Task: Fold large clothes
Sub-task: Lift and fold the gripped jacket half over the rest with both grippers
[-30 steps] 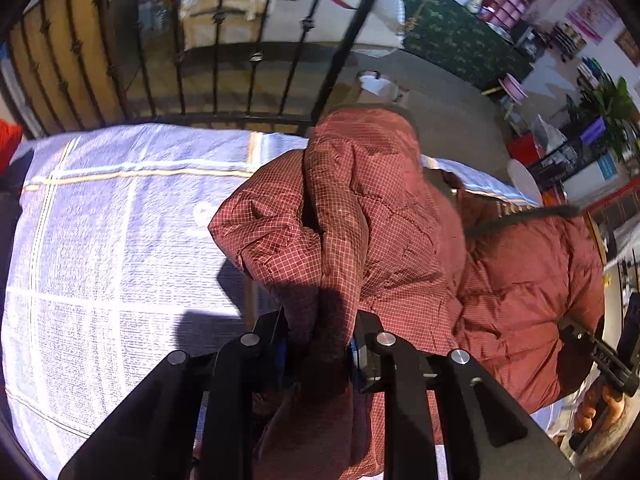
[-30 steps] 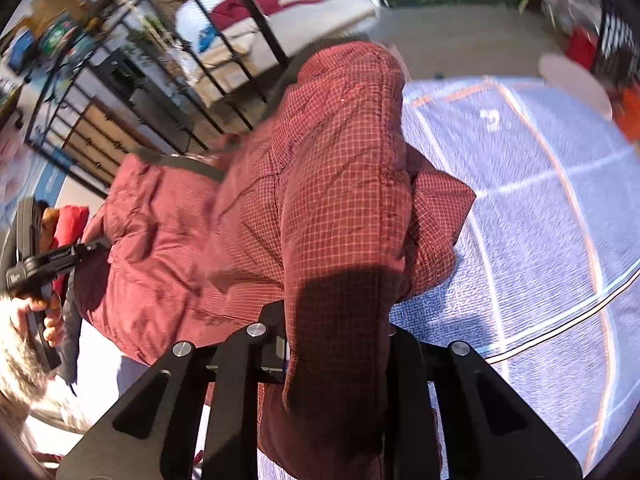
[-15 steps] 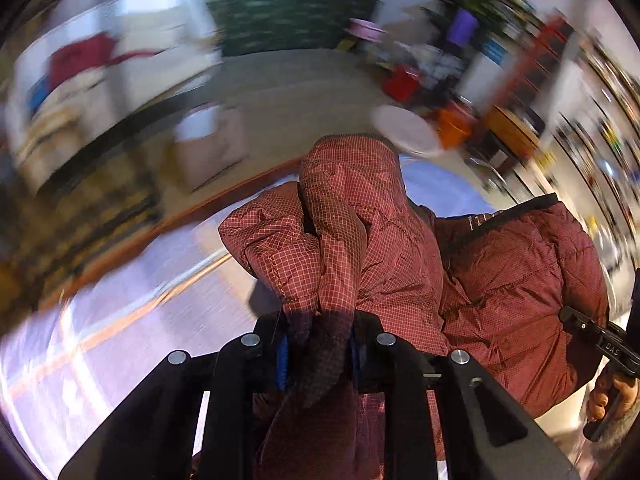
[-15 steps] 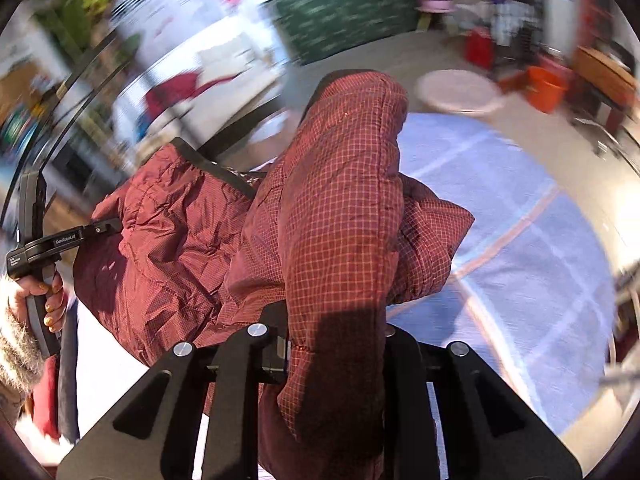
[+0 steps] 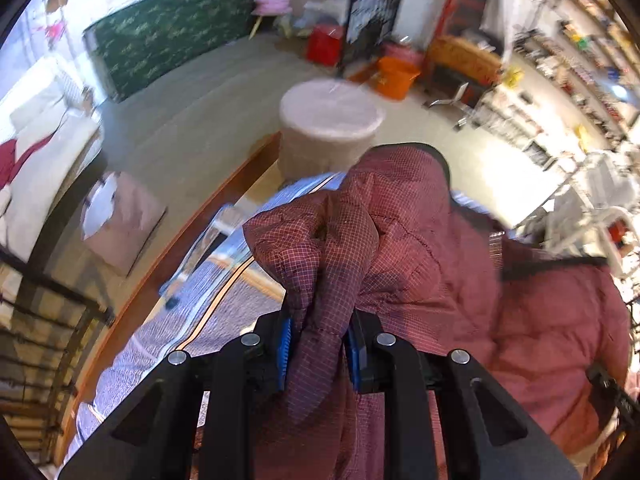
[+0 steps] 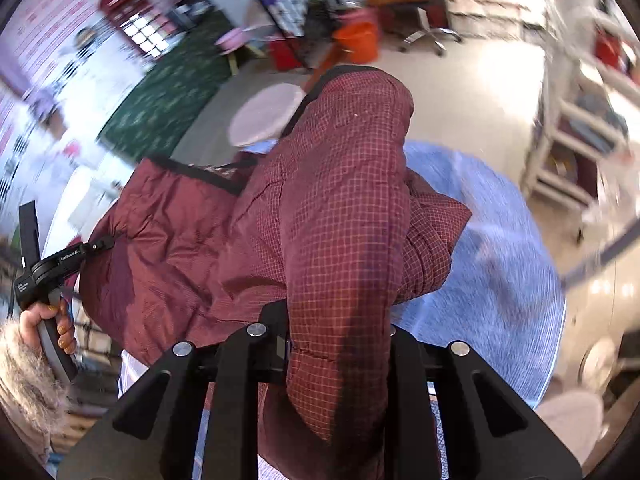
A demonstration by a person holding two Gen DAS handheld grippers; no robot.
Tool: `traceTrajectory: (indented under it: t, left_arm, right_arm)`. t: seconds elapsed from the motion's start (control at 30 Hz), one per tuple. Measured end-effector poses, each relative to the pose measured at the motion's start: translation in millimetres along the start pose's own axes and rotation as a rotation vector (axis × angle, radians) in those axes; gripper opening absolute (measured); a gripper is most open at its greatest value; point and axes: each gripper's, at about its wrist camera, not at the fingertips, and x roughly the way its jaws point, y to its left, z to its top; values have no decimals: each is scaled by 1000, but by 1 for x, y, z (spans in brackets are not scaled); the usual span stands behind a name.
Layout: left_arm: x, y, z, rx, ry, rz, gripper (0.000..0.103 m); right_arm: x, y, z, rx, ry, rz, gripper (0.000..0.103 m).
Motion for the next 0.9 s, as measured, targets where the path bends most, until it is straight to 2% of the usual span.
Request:
traceTrajectory:
  t: [0.07, 0.13, 0.27, 0.37, 0.47, 0.57, 0.63, 0.7, 0.77, 0.87, 0.9]
  left_arm:
    - [21, 15, -2, -43, 36, 2, 23]
    - [30, 29, -14, -52, 53, -8, 25]
    - [48, 32, -15, -38, 68, 12, 31]
    - [58, 34, -9, -55, 74, 10, 34]
    - [62, 30, 4, -19, 57, 15, 34]
    - [69, 21, 16, 41, 58, 34, 34]
    - [71, 20, 21, 33, 63, 26, 34]
    - [73, 20, 20, 24, 67, 42, 37]
    - [72, 20, 15, 36, 59, 73, 45]
    - [66, 28, 11, 34, 45, 144, 75]
    - [61, 34, 11, 20, 36, 153, 82]
  right_arm:
    - [8, -28, -9, 80, 35, 0, 22]
    - [18, -39, -17, 111, 63, 1, 23]
    - [21, -37, -22, 88, 77, 23, 23]
    - [26, -43, -23, 175, 103, 47, 24]
    - [33, -53, -24, 259, 111, 60, 24]
    - [30, -44, -28, 236, 87, 38, 24]
    - [37, -46, -35, 237, 90, 28, 26]
    - [43, -52, -43, 258, 95, 7, 35]
    - [41, -49, -46, 227, 99, -20, 36]
    - [38, -38, -42, 175, 112, -71, 46]
    - [37, -38, -41, 182, 123, -86, 48]
